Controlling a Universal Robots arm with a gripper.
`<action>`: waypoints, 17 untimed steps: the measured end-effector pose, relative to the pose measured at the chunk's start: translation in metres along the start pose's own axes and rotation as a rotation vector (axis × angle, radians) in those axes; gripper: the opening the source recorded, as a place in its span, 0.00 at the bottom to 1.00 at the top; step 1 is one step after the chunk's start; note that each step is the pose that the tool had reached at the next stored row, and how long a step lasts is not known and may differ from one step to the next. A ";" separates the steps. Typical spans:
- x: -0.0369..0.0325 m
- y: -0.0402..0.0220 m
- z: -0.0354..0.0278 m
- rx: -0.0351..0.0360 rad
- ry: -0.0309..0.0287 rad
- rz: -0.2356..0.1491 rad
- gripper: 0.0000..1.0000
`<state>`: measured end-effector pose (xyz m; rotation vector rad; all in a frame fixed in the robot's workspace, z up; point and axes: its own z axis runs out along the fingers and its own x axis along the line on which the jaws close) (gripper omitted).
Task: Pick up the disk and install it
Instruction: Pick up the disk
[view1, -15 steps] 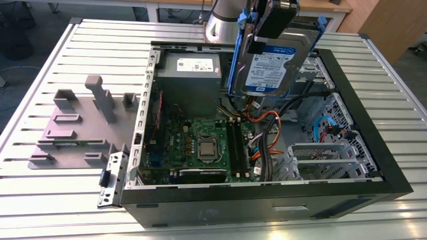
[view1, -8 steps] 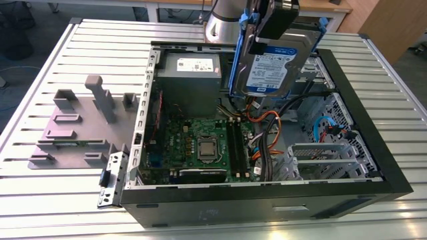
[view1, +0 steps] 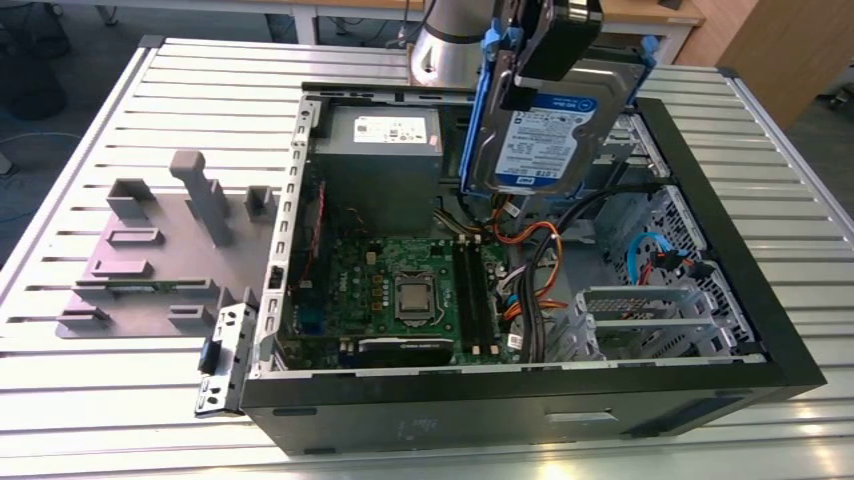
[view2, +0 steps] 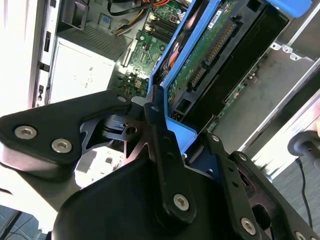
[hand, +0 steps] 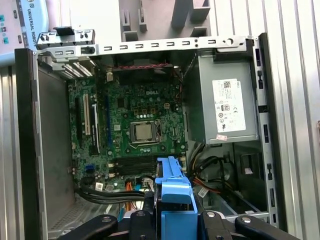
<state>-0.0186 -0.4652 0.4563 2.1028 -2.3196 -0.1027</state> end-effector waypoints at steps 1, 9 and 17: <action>0.0001 -0.0003 0.0001 0.0000 0.0000 0.000 0.37; 0.0013 -0.0034 0.0007 0.0000 0.0000 0.000 0.37; 0.0025 -0.0056 0.0012 0.0000 -0.0001 0.000 0.37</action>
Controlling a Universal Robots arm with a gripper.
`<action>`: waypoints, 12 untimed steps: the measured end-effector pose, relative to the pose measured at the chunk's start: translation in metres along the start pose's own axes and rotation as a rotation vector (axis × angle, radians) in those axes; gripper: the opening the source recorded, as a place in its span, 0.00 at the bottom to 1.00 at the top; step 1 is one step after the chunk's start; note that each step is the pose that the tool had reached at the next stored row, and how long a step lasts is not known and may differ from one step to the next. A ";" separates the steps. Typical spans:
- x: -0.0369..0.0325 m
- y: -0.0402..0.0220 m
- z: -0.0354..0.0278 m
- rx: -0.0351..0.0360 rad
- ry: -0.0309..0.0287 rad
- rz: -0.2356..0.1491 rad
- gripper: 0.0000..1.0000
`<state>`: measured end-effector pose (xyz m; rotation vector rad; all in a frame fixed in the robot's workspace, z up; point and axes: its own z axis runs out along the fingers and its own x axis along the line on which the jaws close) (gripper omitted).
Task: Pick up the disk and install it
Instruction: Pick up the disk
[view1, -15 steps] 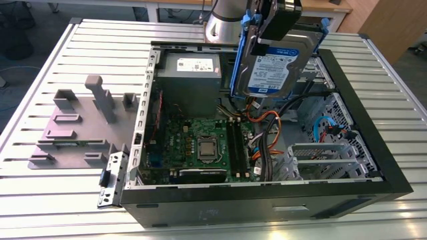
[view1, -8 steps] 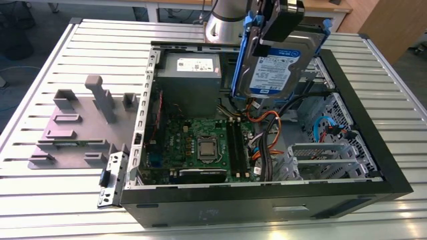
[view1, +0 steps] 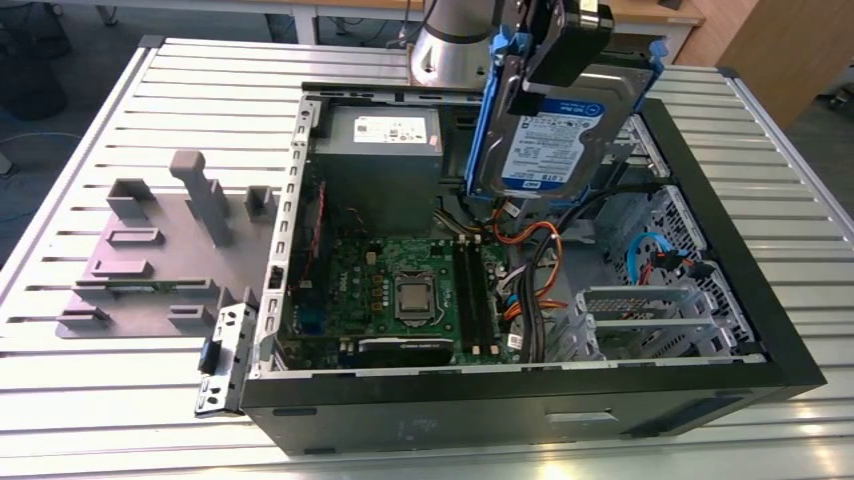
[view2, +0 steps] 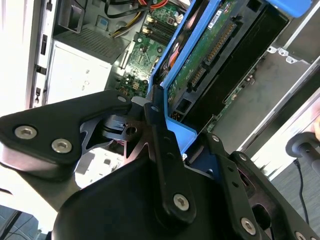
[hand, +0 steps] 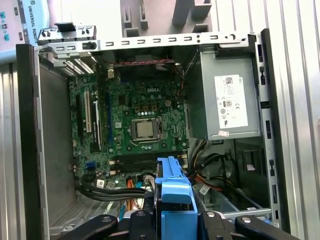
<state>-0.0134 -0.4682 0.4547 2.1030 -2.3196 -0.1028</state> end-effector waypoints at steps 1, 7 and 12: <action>0.0001 -0.0002 0.0000 0.0000 0.0001 0.000 0.37; 0.0010 -0.0017 0.0004 0.0000 0.0001 0.000 0.37; 0.0017 -0.0029 0.0007 -0.0001 0.0001 0.000 0.37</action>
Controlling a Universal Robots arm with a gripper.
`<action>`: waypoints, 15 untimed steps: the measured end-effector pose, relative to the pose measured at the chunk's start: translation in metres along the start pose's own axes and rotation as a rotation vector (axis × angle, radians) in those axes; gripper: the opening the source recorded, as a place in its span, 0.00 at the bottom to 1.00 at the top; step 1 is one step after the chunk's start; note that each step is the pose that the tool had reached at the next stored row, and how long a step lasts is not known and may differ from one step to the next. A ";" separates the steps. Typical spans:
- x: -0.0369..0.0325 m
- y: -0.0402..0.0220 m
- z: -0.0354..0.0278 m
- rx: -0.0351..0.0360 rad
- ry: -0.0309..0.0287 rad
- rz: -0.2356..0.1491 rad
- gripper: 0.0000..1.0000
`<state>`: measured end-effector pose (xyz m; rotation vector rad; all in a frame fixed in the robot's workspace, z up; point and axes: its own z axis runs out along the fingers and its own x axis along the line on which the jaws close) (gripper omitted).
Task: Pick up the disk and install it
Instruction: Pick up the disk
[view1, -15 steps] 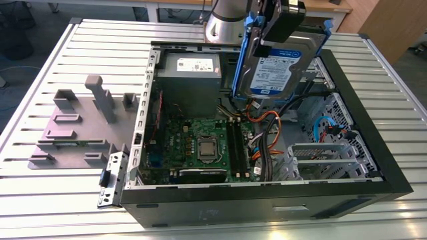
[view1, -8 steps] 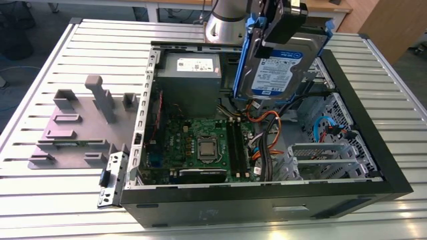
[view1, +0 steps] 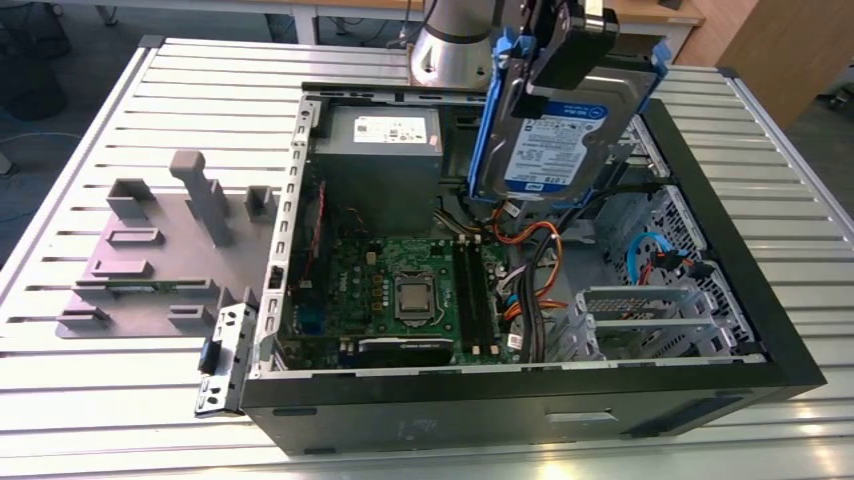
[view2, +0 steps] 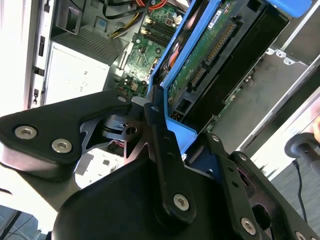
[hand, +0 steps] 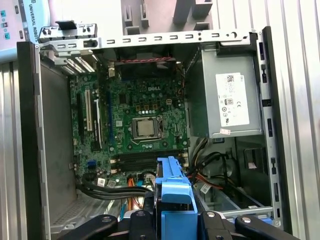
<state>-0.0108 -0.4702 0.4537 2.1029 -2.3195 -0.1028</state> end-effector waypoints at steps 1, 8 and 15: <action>0.0002 -0.0002 0.0001 0.0000 0.0000 0.000 0.37; 0.0011 -0.0019 0.0005 0.0000 -0.0001 0.000 0.37; 0.0020 -0.0035 0.0008 0.0000 0.0000 0.000 0.37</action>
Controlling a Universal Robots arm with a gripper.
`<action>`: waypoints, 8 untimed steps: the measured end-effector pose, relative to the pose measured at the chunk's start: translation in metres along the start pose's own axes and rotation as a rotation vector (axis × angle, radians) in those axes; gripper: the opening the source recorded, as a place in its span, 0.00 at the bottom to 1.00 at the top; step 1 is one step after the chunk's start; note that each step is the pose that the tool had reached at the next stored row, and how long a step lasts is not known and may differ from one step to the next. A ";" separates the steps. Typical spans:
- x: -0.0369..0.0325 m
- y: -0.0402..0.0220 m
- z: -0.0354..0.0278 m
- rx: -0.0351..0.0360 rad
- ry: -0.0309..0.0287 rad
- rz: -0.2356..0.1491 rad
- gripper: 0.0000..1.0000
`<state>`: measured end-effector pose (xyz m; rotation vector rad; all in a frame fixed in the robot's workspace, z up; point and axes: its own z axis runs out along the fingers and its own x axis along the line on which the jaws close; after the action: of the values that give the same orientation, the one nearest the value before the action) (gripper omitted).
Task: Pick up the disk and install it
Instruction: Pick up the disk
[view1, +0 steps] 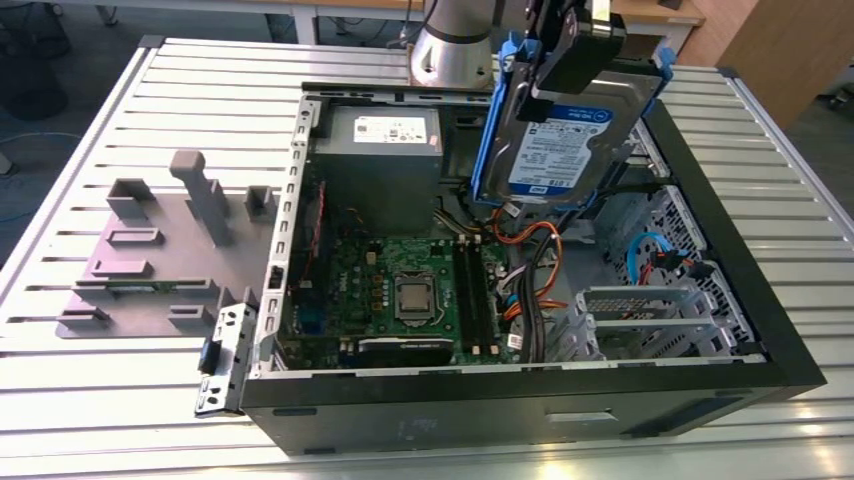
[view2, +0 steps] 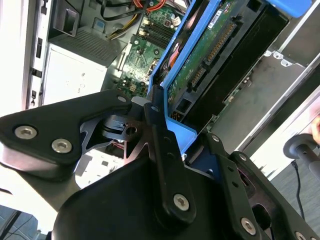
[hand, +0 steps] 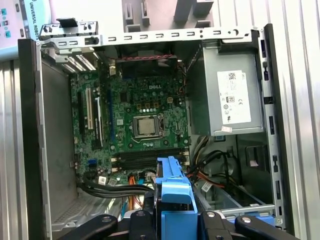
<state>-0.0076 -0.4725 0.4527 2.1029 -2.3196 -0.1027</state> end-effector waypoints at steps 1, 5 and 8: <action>0.0001 -0.0003 0.0000 0.0000 0.0000 0.000 0.37; 0.0007 -0.0012 0.0003 0.0000 0.0000 0.000 0.37; 0.0012 -0.0019 0.0005 0.0000 -0.0001 0.000 0.37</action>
<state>-0.0058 -0.4738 0.4521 2.1030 -2.3196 -0.1028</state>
